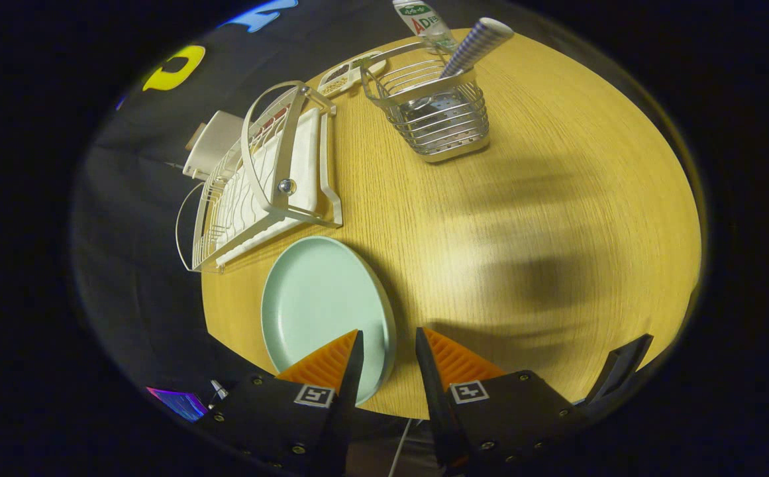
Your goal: Take the plate from the dish rack, then take the spoon from the basket and place it into the plate.
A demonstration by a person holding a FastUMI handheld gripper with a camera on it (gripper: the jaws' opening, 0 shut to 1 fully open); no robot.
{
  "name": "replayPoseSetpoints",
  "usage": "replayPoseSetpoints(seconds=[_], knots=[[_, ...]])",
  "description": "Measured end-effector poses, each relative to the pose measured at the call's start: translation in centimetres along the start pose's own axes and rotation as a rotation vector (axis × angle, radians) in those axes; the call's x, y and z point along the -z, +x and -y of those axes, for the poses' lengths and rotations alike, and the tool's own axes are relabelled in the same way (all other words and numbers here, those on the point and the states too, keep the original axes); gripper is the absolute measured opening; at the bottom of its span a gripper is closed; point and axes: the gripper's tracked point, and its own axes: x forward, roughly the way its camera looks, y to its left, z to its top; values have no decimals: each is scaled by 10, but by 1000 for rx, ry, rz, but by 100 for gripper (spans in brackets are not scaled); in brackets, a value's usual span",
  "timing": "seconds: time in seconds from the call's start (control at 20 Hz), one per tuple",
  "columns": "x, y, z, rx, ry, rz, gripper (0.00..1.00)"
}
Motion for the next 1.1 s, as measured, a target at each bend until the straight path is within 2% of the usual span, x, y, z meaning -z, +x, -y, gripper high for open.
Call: replayPoseSetpoints(seconds=[0.25, 0.45, 1.1], knots=[[-15, -24, 2, -18, -35, 113, 49], [-39, -53, 3, -6, -82, 259, 49], [-117, -150, 16, 130, -267, 722, 49]])
